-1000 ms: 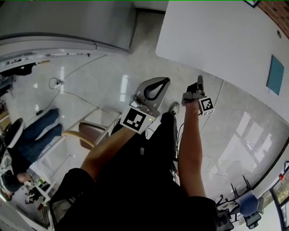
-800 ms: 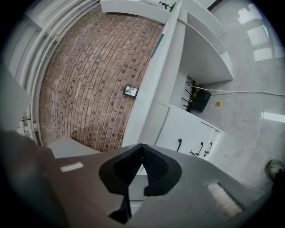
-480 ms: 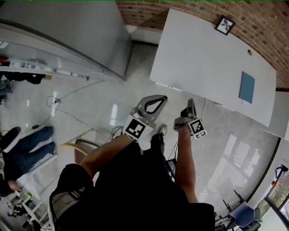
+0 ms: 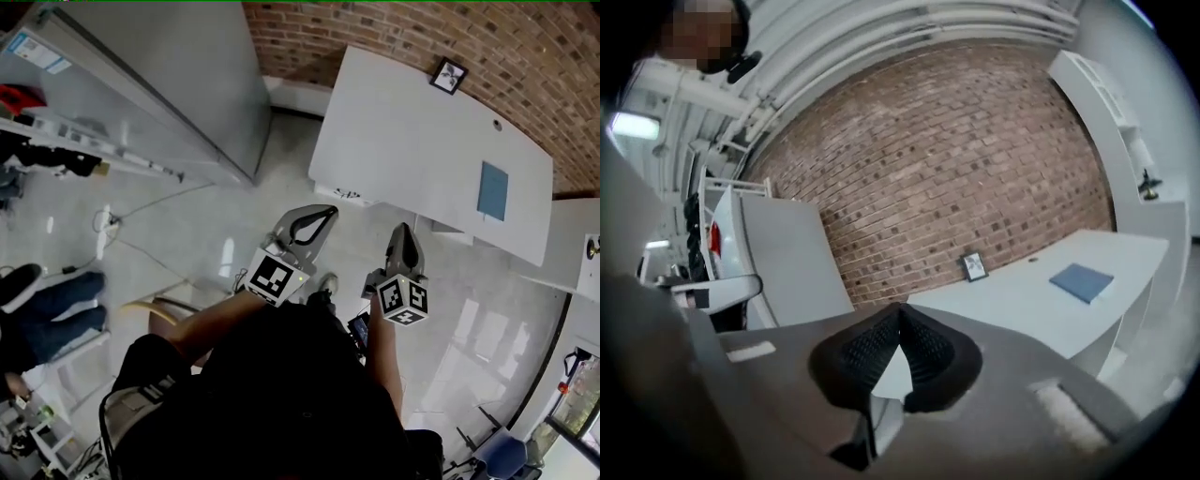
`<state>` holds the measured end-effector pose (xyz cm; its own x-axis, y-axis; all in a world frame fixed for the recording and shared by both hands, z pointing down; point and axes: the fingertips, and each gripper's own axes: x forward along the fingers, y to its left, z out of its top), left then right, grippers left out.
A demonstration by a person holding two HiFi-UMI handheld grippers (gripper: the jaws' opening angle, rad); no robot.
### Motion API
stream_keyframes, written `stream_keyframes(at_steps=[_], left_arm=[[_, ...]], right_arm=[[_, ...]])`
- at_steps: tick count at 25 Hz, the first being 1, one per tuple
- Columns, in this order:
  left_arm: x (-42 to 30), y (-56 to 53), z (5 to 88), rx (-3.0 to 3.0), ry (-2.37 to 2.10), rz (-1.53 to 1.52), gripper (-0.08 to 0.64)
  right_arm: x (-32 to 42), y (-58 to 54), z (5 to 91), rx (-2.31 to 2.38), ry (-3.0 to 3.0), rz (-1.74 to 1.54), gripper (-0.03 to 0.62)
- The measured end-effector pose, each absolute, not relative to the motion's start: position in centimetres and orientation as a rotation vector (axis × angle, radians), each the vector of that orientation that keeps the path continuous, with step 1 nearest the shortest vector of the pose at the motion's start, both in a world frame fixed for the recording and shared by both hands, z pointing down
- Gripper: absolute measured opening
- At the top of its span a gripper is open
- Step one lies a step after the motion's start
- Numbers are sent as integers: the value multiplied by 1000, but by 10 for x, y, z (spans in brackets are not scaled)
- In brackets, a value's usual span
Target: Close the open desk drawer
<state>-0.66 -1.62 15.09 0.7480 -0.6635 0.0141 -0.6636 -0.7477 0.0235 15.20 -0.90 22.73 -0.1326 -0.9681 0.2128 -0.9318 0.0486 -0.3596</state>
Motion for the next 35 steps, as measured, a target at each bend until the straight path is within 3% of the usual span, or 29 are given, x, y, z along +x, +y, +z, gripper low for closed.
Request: stream_keyframes(at_steps=[7, 35], left_arm=[[-20, -4, 146, 2911, -1156, 42, 15], [-19, 0, 145, 2920, -1174, -2, 16]], right_arm=[[138, 20, 195, -2080, 2333, -425, 3], [132, 32, 189, -2032, 2329, -452, 3]])
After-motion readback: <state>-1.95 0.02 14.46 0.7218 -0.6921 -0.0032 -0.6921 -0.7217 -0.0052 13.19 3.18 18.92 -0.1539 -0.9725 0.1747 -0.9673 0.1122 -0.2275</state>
